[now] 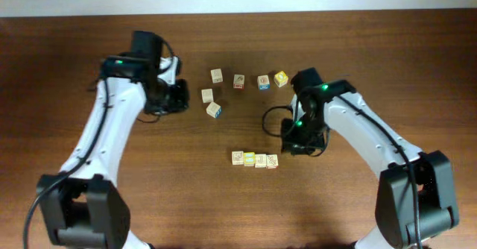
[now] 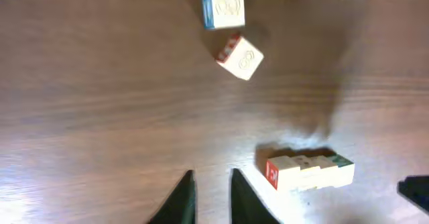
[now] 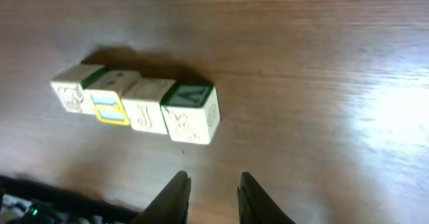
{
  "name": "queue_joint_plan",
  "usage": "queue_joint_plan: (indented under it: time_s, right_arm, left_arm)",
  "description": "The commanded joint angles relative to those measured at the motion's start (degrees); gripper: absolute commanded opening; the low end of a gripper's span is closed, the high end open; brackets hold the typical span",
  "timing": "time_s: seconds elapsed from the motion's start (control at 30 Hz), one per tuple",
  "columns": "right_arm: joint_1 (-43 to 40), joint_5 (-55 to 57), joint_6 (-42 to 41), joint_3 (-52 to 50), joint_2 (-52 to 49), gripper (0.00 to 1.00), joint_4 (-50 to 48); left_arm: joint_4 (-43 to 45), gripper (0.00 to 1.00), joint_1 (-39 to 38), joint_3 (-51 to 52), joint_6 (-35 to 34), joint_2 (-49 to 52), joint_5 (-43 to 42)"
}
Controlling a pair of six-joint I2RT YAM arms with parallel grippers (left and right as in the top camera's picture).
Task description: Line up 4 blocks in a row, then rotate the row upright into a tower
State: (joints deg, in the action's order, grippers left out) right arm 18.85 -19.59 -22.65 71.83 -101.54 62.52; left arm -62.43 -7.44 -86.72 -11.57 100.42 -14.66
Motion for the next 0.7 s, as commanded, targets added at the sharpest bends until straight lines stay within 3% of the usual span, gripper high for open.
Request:
queue_joint_plan:
  time_s: [0.0,0.17,0.33,0.67]
  right_arm:
    - [1.40,0.79,-3.34,-3.58,-0.11,0.26,-2.97]
    - [1.40,2.78,-3.13,-8.04,-0.11,0.17,-7.91]
    - [1.38,3.78,-2.95,-14.05,-0.11,0.08,-14.40]
    - [1.38,0.66,-1.55,-14.03,-0.11,0.04,-17.14]
  left_arm:
    - [-0.22,0.00,-4.87,4.55,-8.61,1.05,2.10]
    - [7.23,0.00,-12.17,15.80,-10.75,1.11,2.36]
    - [11.54,0.00,-17.57,18.58,-13.31,1.25,2.23]
    - [15.32,0.00,-18.08,21.97,-16.00,5.97,-1.16]
